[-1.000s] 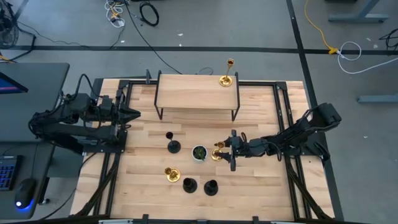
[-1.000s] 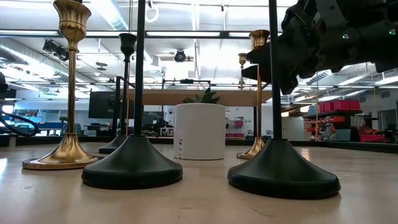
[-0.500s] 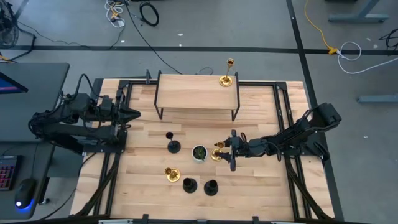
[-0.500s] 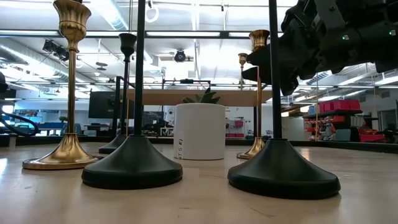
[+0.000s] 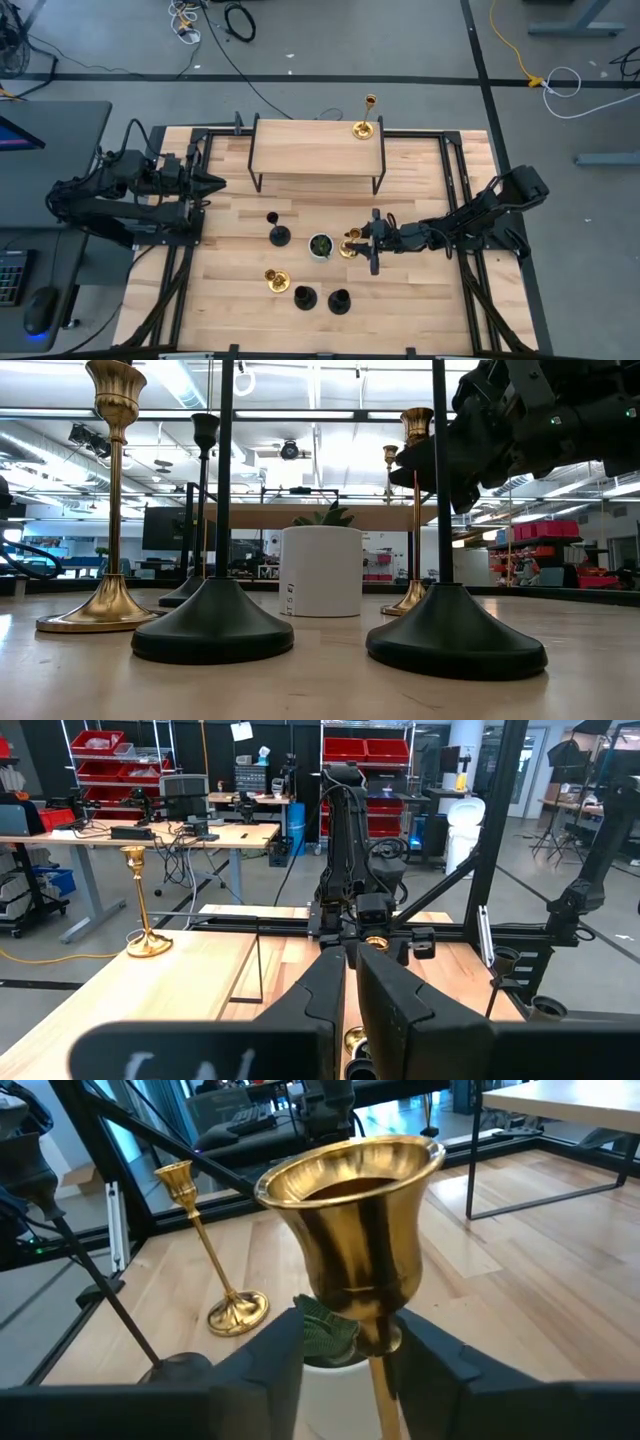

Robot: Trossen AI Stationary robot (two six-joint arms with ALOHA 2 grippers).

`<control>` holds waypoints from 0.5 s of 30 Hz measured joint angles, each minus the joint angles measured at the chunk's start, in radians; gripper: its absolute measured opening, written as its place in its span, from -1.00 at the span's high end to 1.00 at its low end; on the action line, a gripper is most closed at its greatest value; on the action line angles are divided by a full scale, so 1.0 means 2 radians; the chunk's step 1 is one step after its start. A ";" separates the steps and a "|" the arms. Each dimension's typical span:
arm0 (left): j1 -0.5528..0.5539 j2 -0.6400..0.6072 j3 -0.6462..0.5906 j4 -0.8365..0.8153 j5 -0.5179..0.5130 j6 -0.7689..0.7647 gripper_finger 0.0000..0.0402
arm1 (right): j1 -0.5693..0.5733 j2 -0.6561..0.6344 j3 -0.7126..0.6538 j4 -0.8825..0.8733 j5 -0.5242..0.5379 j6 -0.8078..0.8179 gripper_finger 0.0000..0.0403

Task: Pick & Place candle stick holders
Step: Put the right golden candle holder on the shelf aligned with the other golden candle holder

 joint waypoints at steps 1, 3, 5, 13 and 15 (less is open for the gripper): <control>0.000 0.000 0.000 0.000 0.000 0.000 0.83 | 0.000 0.000 0.000 -0.001 0.000 0.000 0.41; 0.000 0.000 0.000 0.000 0.000 0.000 0.83 | 0.000 0.000 0.000 -0.001 0.000 0.000 0.53; 0.000 0.000 0.000 0.000 0.000 0.000 0.83 | 0.000 0.000 0.000 -0.001 0.000 -0.001 0.64; 0.000 0.000 0.000 0.000 0.000 0.000 0.83 | 0.000 -0.001 0.000 -0.004 0.006 -0.009 0.95; 0.000 0.000 0.000 0.000 0.000 0.000 0.83 | 0.000 -0.001 0.000 -0.005 0.005 -0.009 0.93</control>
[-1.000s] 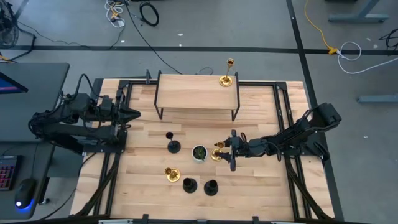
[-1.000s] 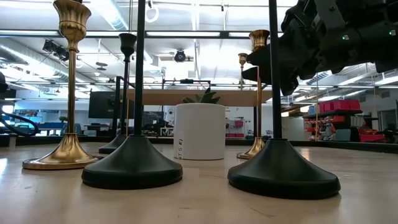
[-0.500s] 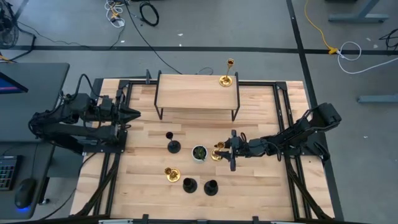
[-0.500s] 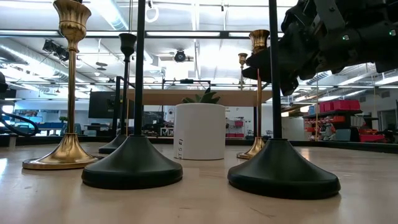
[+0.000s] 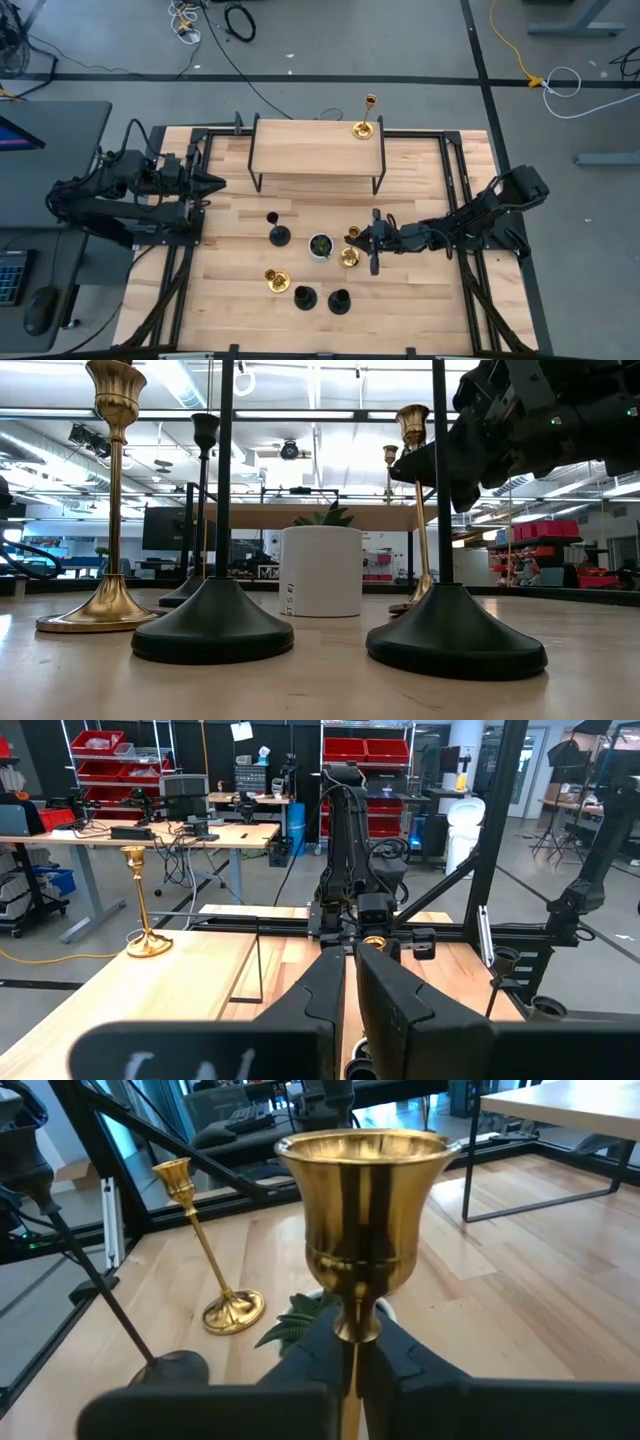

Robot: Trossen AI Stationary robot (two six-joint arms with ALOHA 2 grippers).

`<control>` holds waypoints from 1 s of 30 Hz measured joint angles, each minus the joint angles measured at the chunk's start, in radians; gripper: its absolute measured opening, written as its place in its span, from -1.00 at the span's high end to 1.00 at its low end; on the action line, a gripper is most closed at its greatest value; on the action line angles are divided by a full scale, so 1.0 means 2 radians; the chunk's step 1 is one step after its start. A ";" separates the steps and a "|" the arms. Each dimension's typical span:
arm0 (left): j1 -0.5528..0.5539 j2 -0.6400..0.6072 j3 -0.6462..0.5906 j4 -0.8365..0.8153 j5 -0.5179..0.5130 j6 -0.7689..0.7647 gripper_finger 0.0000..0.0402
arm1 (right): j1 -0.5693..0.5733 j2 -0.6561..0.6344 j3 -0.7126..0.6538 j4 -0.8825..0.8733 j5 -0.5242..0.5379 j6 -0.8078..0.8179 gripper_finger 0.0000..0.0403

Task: Pick & Place candle stick holders
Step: Put the right golden candle holder on the shelf aligned with the other golden candle holder

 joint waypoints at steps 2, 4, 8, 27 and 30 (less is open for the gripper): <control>0.000 0.000 0.000 0.000 0.000 0.000 0.83 | 0.000 0.000 0.000 -0.001 -0.001 0.000 0.93; 0.000 0.000 0.000 0.000 0.000 0.000 0.83 | 0.000 0.000 0.000 -0.001 -0.001 0.000 0.95; 0.000 0.000 0.000 0.000 0.000 0.000 0.83 | 0.000 0.000 0.000 -0.001 -0.001 0.000 0.96; 0.000 0.000 0.000 0.000 0.000 0.000 0.83 | -0.002 -0.052 -0.001 -0.037 -0.003 -0.025 0.96; 0.000 0.000 0.000 0.000 0.000 0.000 0.83 | -0.007 -0.083 -0.001 -0.069 -0.001 -0.027 0.96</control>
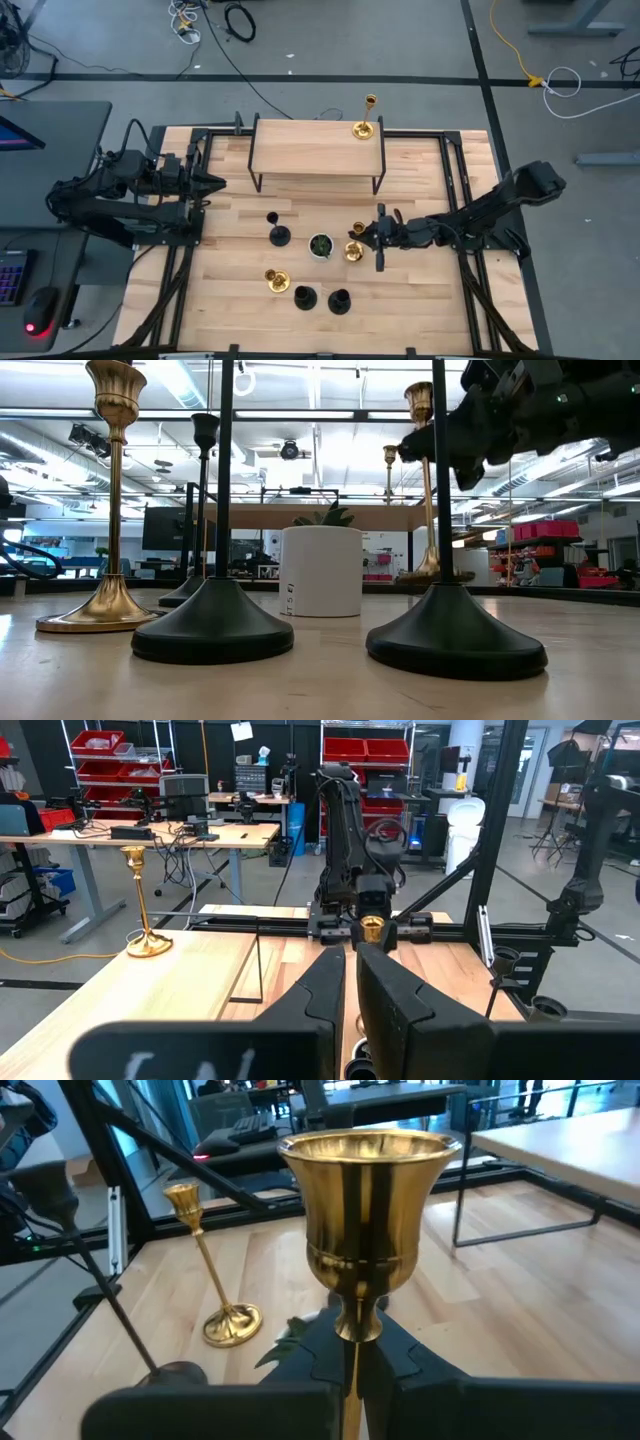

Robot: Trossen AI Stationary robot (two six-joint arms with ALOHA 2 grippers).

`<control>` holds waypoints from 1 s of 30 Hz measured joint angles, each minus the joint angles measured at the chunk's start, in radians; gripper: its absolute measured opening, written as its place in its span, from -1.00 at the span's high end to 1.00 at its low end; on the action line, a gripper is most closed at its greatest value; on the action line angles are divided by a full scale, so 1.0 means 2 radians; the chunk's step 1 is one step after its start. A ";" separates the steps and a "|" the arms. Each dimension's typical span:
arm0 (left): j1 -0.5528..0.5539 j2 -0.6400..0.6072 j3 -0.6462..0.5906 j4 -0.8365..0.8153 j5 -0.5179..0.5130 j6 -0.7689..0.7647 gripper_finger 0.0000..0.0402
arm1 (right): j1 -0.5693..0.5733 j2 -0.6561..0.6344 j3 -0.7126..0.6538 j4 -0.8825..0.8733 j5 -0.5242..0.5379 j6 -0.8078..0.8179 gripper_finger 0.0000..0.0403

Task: Pick & Place candle stick holders
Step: Put the right golden candle holder on the shelf aligned with the other golden candle holder

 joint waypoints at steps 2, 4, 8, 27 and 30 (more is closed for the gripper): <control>0.000 0.000 0.000 0.000 0.000 0.000 0.83 | -0.005 -0.023 0.000 -0.021 0.000 -0.001 0.96; 0.000 0.000 0.000 0.000 0.000 0.000 0.83 | -0.012 -0.045 0.000 -0.034 0.000 -0.005 0.96; 0.000 0.000 0.000 0.000 0.000 0.000 0.83 | -0.025 -0.087 0.000 -0.062 0.000 -0.021 0.96; 0.000 0.000 0.000 0.000 0.000 0.000 0.83 | -0.142 -0.238 0.000 -0.118 -0.032 -0.073 0.96; 0.000 0.000 0.000 0.000 0.000 0.000 0.83 | -0.173 -0.252 0.011 -0.144 -0.053 -0.067 0.96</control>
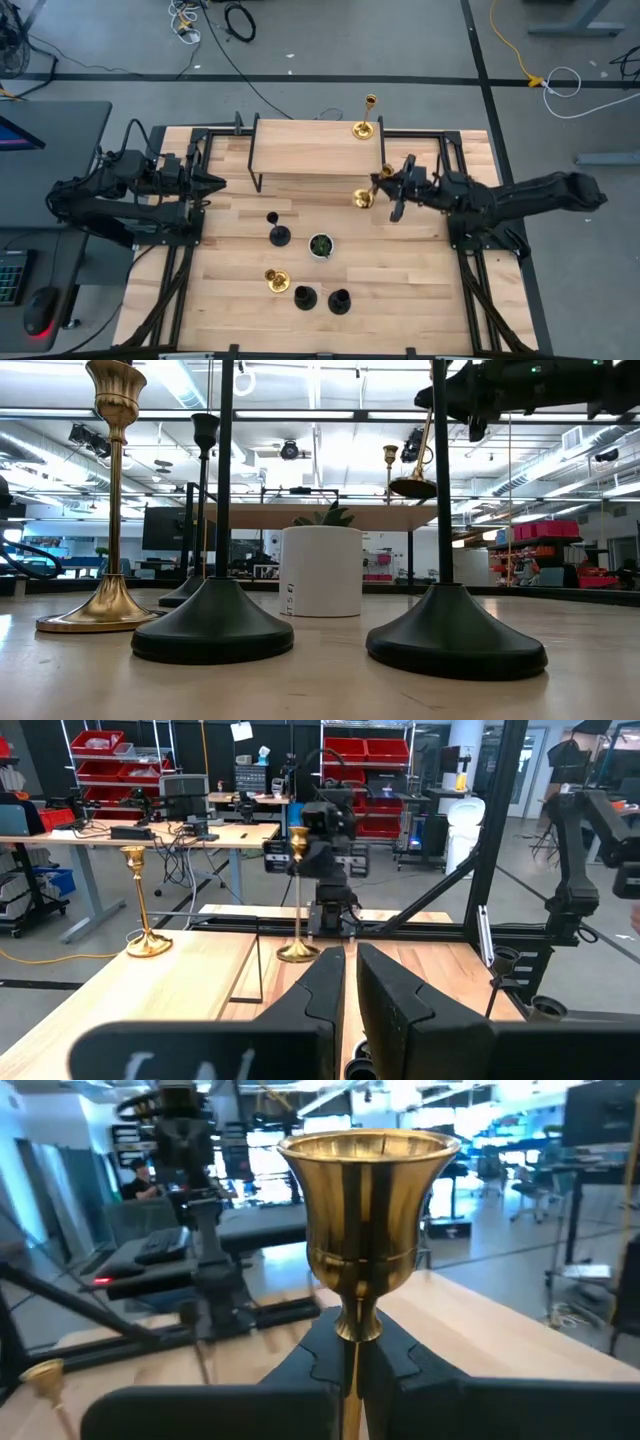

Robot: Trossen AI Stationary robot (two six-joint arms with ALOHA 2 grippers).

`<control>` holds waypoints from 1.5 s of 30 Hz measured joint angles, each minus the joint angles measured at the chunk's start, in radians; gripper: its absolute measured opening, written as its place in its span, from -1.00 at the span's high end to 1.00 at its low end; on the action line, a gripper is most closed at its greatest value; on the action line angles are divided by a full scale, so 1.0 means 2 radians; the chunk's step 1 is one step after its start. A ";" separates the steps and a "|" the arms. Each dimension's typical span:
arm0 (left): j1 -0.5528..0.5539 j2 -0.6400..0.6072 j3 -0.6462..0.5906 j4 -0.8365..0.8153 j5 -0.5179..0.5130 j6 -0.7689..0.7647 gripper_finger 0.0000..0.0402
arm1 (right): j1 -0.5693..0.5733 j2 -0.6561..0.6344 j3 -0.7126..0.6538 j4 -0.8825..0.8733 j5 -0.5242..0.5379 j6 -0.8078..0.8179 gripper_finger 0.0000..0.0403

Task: Pick & Place candle stick holders
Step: Put the right golden candle holder on the shelf aligned with the other golden candle holder

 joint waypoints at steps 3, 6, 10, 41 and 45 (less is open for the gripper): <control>0.000 0.000 0.000 0.000 0.000 0.000 0.83 | -0.025 -0.002 0.032 -0.058 -0.005 -0.001 0.96; 0.000 0.000 0.000 0.000 0.000 0.000 0.83 | -0.049 0.003 0.070 -0.122 -0.006 -0.006 0.96; 0.000 0.000 0.000 0.000 0.000 0.000 0.83 | -0.076 0.005 0.109 -0.148 -0.025 -0.028 0.96; 0.000 0.000 0.000 0.000 0.000 0.000 0.83 | -0.244 0.138 0.163 -0.124 -0.141 -0.038 0.96; 0.000 0.000 0.000 0.000 0.000 0.000 0.83 | -0.260 0.149 0.163 -0.109 -0.150 -0.039 0.96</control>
